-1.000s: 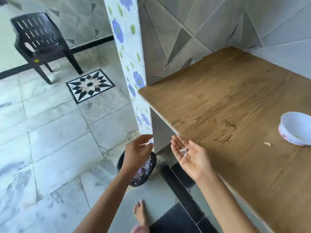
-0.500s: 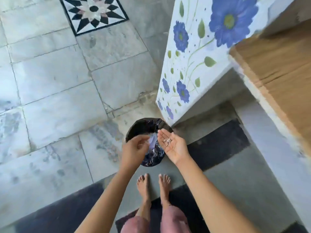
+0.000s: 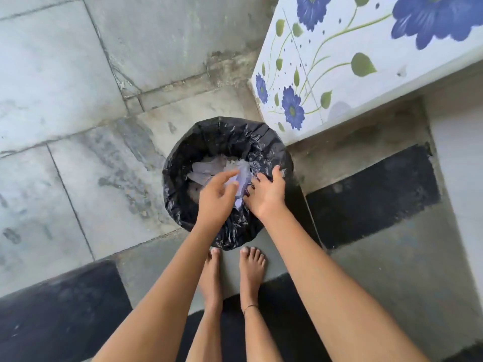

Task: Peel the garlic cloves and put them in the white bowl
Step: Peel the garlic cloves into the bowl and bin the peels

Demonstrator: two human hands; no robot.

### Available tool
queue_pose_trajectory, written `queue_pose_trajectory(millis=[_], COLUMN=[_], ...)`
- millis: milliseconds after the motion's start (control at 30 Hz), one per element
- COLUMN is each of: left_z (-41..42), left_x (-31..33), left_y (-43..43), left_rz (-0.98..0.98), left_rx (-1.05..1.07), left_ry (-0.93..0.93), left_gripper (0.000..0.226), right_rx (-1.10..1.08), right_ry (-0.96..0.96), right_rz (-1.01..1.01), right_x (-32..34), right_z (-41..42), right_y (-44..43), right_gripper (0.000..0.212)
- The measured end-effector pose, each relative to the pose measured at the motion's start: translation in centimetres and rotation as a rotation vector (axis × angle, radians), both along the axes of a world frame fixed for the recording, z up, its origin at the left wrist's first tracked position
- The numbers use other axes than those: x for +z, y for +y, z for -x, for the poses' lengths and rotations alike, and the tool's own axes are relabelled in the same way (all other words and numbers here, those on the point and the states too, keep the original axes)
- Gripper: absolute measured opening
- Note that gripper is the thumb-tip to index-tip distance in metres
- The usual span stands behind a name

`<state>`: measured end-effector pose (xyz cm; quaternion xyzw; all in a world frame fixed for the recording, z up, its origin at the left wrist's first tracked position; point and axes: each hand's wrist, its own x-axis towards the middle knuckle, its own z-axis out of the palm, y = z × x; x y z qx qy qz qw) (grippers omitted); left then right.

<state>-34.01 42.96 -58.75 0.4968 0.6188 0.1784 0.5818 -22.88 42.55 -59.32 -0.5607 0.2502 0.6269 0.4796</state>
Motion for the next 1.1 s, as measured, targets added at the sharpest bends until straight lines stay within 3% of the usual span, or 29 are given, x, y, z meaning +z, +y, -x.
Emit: queue_pose_trajectory(millis=[67,133,200,267,300,400,433,467,567,667,900,1100], left_z=[-1.2,-1.9,-1.5,-0.3,-0.1,-1.5,-1.7,-1.3,1.3,2.5,3.2,3.6], left_x=[-0.4,-1.9,-4.4,-6.0,-5.9,-3.5,-3.1,-3.6,-5.8,-5.2,5.3,24.7], left_y=[-0.8,-1.8,-0.8,0.2,0.4,-0.2,-0.8,-0.8,0.9,1.4,0.1,-1.2], left_rz=[0.001,-0.019,0.041,0.185,0.168,-0.094,-0.124,-0.118,0.078,0.071,-0.091,-0.267], left_rx=[-0.153,-0.329,-0.354,-0.257,-0.205,-0.254,-0.334,-0.373,-0.26,-0.241,-0.175,-0.26], left_ry=[-0.26,-0.317,-0.072,0.314,0.325,-0.13,-0.178,-0.147,0.223,0.237,0.291,0.294], left_gripper=[0.031,0.037,0.039,0.041,0.041,0.042,0.044,0.045,0.039,0.035,0.037,0.041], right_rx=[0.042,0.079,0.106,0.12,0.123,0.132,0.111,0.104,0.223,0.416,0.937,0.891], right_ry=[-0.028,-0.011,0.096,0.117,0.101,0.076,0.079,0.073,0.047,-0.137,-0.914,-1.198], right_rz=[0.013,0.029,0.013,-0.019,-0.025,-0.022,-0.033,-0.042,-0.122,-0.103,-0.085,-0.234], right_x=[-0.9,-1.0,-0.5,0.0,0.3,0.6,0.6,0.7,1.5,2.3,7.9,26.1], right_z=[0.0,0.0,-0.3,-0.7,-0.6,-0.1,0.2,0.4,1.2,0.9,0.2,0.4], right_y=[-0.3,-0.2,-0.2,-0.4,-0.4,0.5,0.9,1.2,1.1,0.2,-2.4,-5.5], right_gripper=[0.059,0.057,0.062,0.058,0.056,0.053,0.052,0.051,0.045,0.043,0.04,0.038])
